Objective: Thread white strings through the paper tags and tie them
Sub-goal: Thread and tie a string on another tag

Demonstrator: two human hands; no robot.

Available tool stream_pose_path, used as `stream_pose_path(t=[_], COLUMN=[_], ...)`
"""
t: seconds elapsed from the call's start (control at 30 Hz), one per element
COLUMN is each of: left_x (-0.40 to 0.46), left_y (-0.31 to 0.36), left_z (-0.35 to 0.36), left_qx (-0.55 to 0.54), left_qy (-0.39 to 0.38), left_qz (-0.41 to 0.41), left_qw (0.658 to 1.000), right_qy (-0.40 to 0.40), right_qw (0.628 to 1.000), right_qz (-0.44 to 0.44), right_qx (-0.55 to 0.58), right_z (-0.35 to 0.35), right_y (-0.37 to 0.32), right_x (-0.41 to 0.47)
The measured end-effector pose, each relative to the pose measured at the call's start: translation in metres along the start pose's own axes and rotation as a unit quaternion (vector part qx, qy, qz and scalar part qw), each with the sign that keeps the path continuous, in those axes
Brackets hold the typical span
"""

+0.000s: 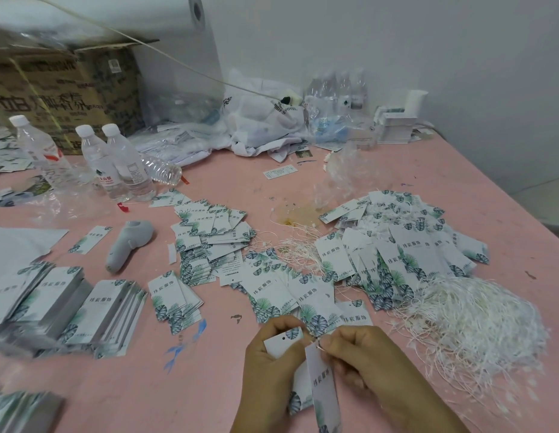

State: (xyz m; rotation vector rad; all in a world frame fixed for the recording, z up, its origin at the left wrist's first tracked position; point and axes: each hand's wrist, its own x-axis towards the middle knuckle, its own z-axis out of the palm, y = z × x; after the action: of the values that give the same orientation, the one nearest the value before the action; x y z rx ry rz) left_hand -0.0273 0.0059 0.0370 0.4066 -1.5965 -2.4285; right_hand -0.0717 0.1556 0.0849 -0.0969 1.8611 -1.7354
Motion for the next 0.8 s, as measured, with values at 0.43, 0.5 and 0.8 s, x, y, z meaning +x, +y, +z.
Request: stream_pose_path(t=[0.43, 0.5, 0.8], left_x=[0.002, 0.0, 0.001], left_y=[0.001, 0.0, -0.004], left_z=[-0.001, 0.001, 0.001], left_qx=[-0.07, -0.054, 0.008], left_qy=[0.046, 0.032, 0.045], left_qz=[-0.015, -0.012, 0.0], left_qw=[0.996, 0.998, 0.999], right_qy=[0.021, 0.066, 0.164], right_qw=[0.928, 0.971, 0.936], right_qz=[-0.037, -0.09, -0.228], right_qx=[0.37, 0.209, -0.213], right_z=[-0.018, -0.004, 0.018], right_y=[0.01, 0.009, 0.02], right_x=[0.011, 0.004, 0.004])
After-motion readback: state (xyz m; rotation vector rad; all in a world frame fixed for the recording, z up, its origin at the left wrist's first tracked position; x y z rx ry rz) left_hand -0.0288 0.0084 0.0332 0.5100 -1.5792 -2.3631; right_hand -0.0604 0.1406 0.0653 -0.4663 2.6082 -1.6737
